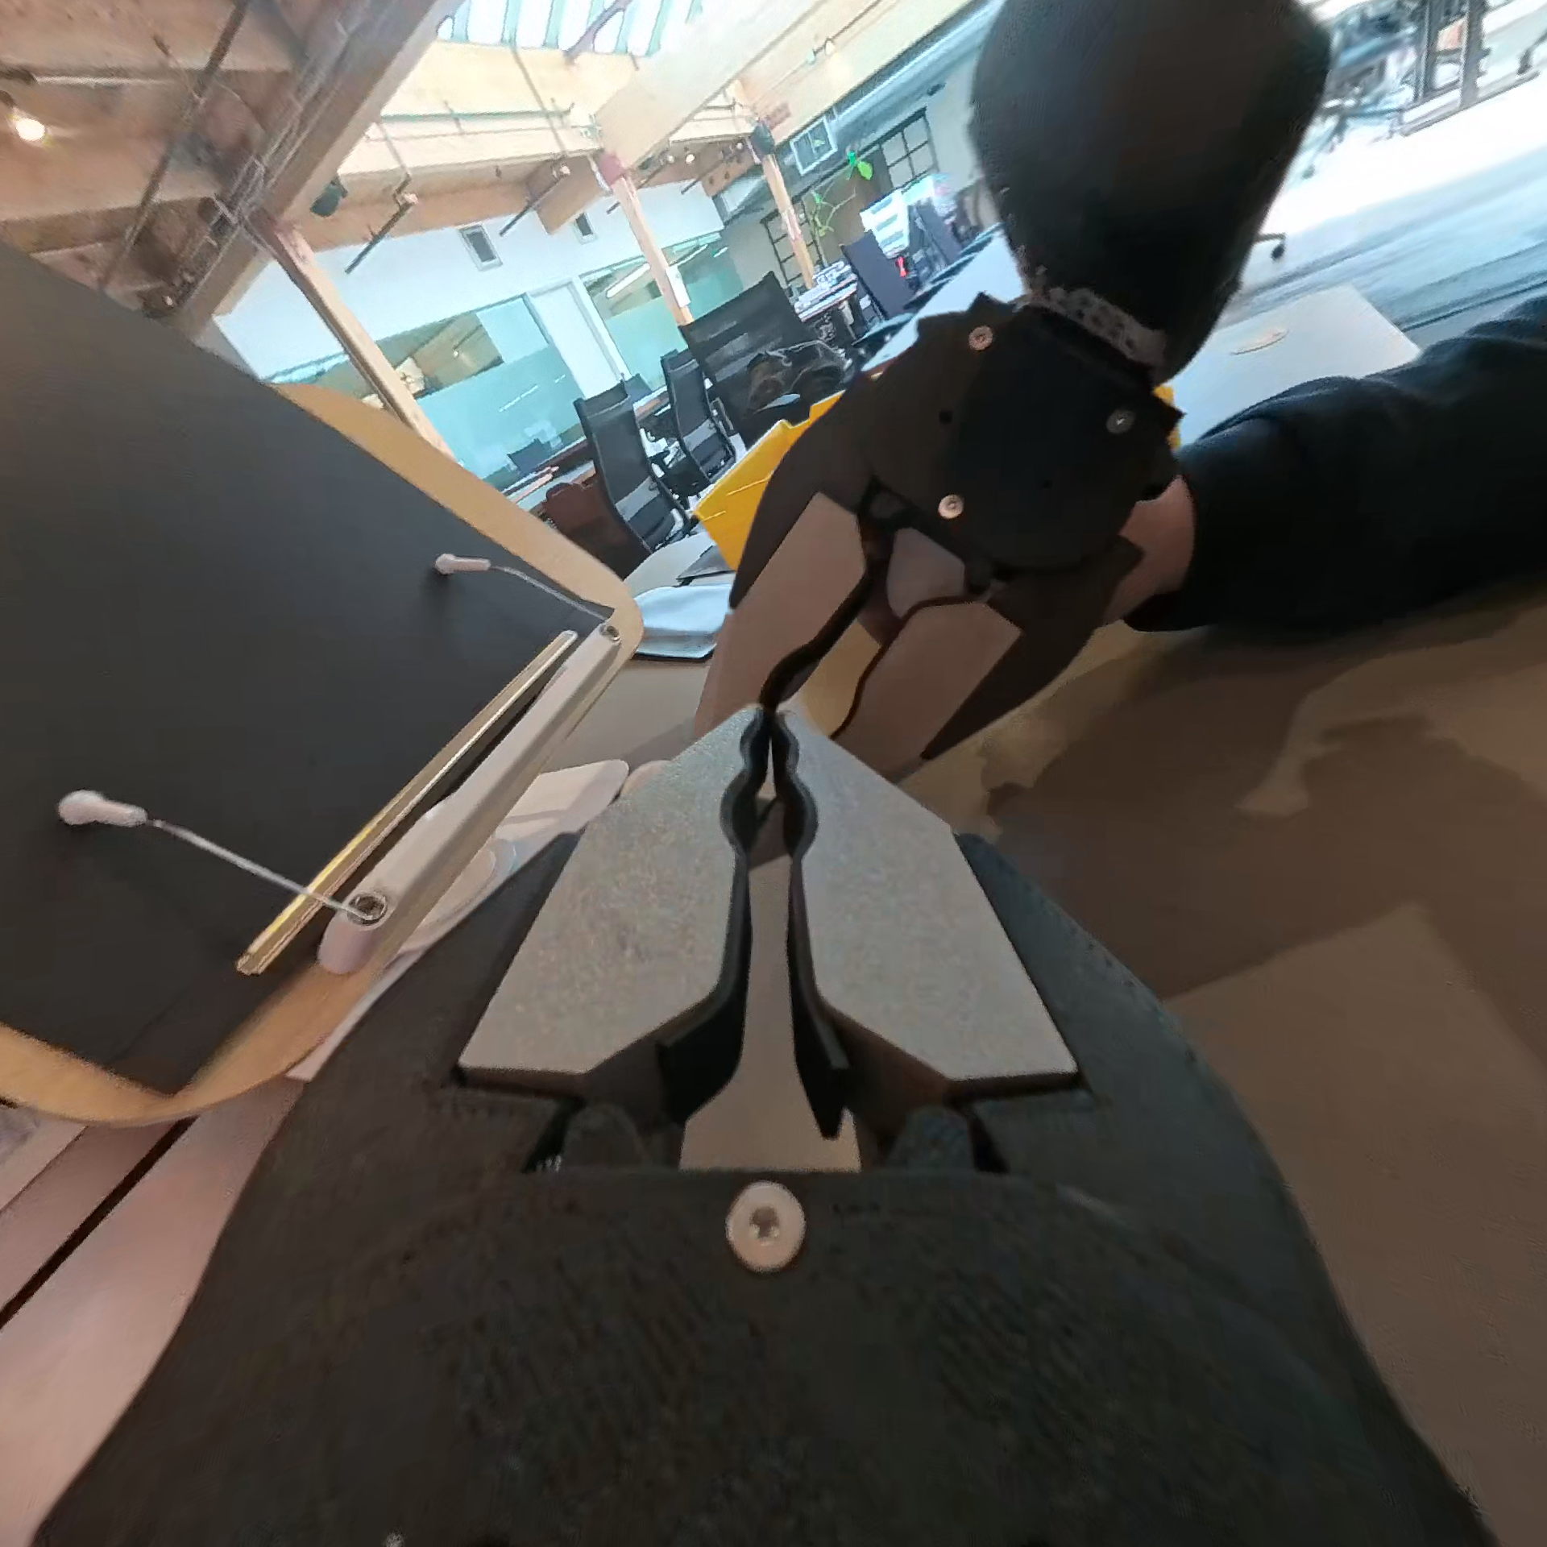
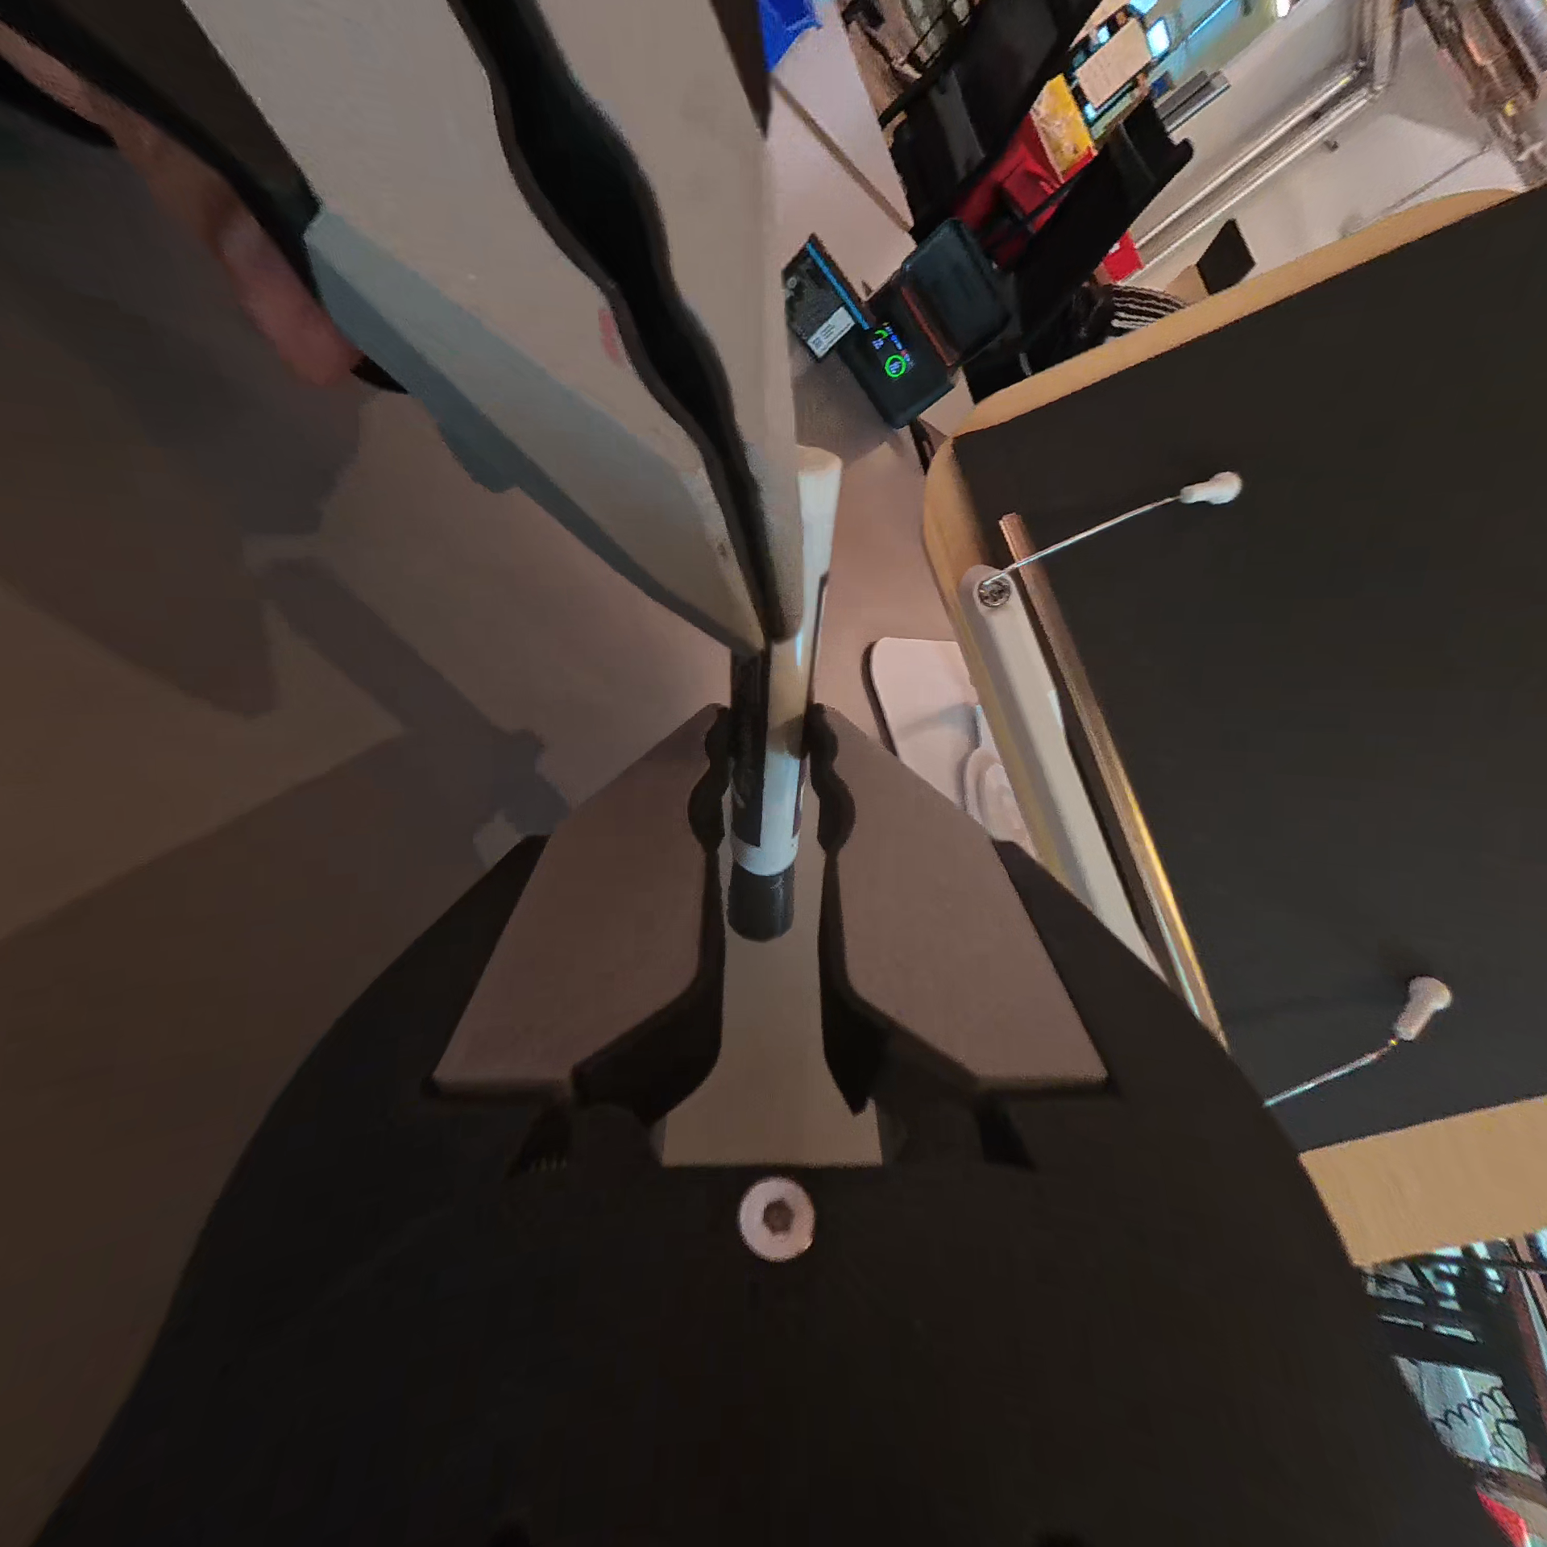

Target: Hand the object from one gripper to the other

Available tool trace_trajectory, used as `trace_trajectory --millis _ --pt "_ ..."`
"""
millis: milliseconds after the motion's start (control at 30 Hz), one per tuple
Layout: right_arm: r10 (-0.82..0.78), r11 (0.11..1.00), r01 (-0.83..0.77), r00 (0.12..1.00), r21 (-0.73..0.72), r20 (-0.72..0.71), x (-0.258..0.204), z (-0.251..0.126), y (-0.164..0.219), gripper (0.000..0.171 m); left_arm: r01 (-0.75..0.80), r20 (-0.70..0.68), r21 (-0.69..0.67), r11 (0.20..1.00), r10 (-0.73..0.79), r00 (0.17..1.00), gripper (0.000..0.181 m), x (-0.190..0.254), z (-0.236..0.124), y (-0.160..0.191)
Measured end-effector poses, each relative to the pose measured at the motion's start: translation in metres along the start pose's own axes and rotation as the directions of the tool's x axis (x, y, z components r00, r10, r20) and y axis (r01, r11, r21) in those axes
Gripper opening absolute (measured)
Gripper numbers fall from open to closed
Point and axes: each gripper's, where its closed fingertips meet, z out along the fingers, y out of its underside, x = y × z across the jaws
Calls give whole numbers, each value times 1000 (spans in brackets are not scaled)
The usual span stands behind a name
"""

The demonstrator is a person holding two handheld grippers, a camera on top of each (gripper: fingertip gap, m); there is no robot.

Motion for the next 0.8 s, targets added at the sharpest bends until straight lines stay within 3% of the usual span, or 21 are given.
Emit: trace_trajectory --millis 100,300,467,633,800 --pt "-4 1000 4 1000 -5 -11 3 -1 3 14 28 31 9 1000 -28 999 2 -8 -2 2" --pt "47 999 -47 999 -8 8 3 1 5 14 21 82 -10 1000 -20 996 26 -18 -4 5" --pt "268 963 -265 961 -49 63 10 4 17 14 62 109 -25 998 -59 992 35 -26 -4 9" --pt "620 771 -628 706 -103 341 2 -4 15 14 -66 173 -85 994 80 982 35 -35 -8 16" --pt "737 553 -802 343 -227 582 -11 -17 3 15 -338 177 -245 909 384 906 35 -30 -3 38"
